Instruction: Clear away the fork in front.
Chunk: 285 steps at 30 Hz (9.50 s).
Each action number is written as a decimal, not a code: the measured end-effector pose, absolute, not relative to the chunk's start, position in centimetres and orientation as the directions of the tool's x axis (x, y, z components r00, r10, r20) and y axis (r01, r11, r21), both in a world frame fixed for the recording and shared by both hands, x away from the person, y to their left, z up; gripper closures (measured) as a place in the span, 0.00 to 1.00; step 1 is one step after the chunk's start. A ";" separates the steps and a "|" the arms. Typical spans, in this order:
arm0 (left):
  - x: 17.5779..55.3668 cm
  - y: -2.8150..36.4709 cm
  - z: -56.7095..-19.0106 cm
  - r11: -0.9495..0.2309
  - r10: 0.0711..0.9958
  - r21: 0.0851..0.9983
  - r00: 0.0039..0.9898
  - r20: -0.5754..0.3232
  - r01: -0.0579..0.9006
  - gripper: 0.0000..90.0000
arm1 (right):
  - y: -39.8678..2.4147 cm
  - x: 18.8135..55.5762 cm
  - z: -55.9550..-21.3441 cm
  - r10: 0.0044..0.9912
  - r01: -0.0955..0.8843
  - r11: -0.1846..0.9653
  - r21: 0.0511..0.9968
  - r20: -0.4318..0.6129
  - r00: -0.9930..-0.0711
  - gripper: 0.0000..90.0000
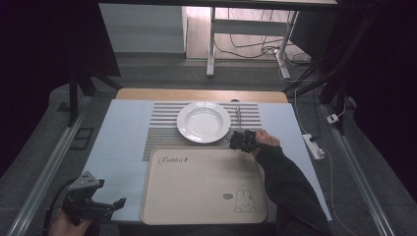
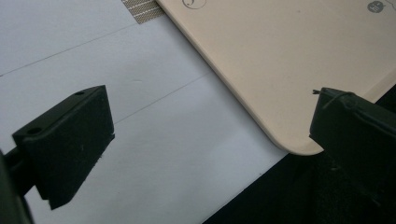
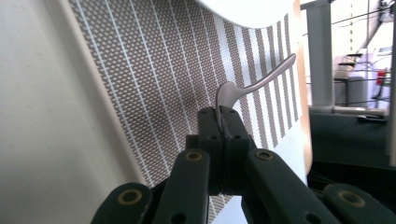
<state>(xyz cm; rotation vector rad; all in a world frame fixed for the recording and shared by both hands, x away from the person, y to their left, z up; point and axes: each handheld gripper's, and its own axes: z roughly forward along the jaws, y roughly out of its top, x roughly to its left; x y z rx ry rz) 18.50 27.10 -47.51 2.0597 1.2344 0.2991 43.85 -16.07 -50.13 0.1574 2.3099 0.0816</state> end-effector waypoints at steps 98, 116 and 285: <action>31.6 12.1 -46.3 -0.714 0.260 0.672 0.965 -0.007 0.197 0.01 | -18.1 27.3 -44.8 0.089 0.032 0.548 0.836 -0.020 -0.996 1.00; 32.7 10.3 -47.0 -0.802 0.041 0.597 0.994 0.100 -0.027 0.35 | -17.7 27.1 -44.9 0.034 0.023 0.555 0.831 0.005 -0.999 1.00; 34.6 10.9 -51.4 -0.496 0.758 0.449 0.623 -0.193 0.743 0.99 | -24.5 25.9 -45.3 0.518 0.247 0.606 0.756 -0.140 -0.844 0.11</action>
